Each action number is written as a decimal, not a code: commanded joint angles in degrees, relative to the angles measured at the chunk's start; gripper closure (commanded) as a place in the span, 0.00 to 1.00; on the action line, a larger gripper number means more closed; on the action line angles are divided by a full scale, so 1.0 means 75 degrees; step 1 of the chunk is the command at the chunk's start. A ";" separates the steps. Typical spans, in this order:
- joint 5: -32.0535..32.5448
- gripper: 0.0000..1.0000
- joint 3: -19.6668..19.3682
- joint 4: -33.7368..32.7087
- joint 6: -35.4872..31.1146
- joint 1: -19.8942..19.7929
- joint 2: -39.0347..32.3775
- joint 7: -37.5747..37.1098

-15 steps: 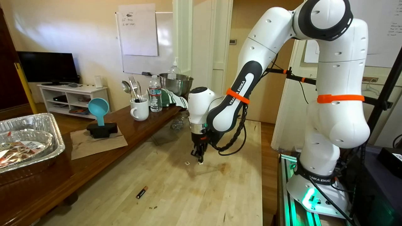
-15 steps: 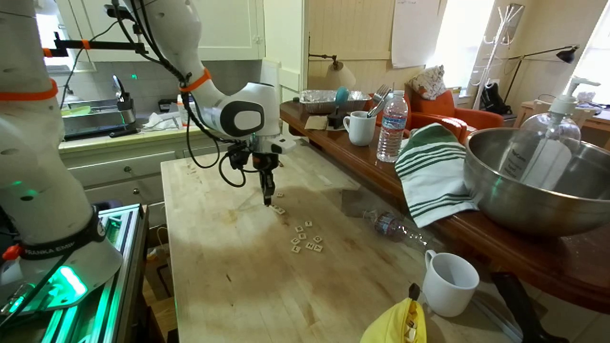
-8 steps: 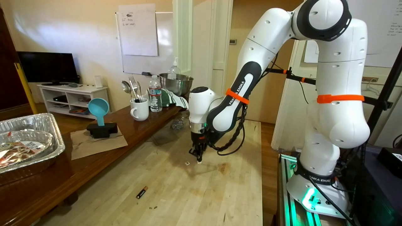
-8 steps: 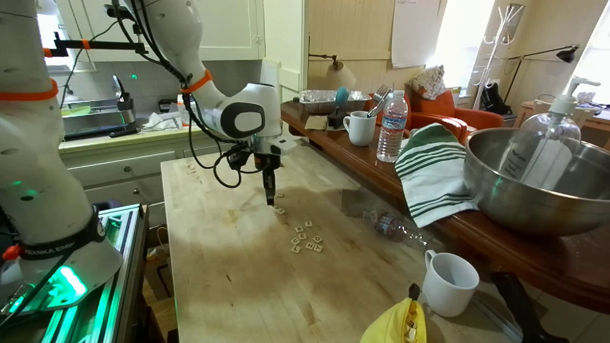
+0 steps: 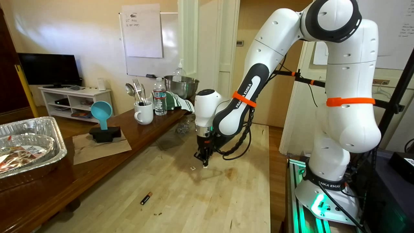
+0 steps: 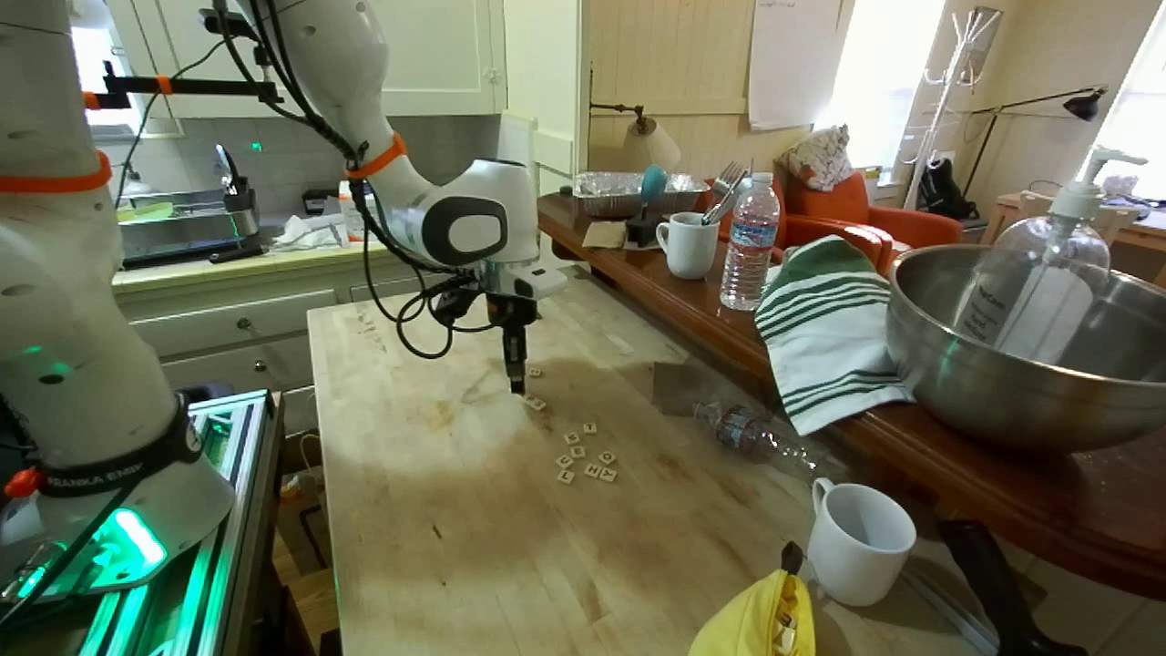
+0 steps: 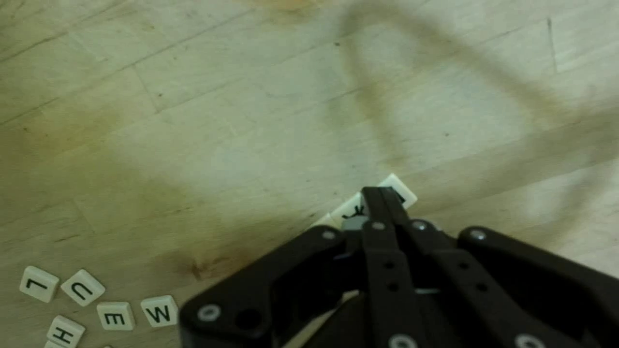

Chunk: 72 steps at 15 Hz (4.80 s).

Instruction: Align the blocks on the table

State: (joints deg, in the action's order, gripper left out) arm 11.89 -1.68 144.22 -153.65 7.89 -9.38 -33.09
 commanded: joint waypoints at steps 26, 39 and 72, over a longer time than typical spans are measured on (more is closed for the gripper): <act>-0.0573 1.00 0.0280 -0.0235 -0.1873 0.0136 -0.0767 0.0620; -0.0002 1.00 -0.1527 -0.1079 -0.1679 0.0783 -0.1334 0.0132; -0.1020 0.01 0.0269 0.0159 0.0879 -0.0508 0.1016 0.5711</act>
State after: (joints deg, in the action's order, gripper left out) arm 5.53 -0.84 145.59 -149.84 5.86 -2.78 4.79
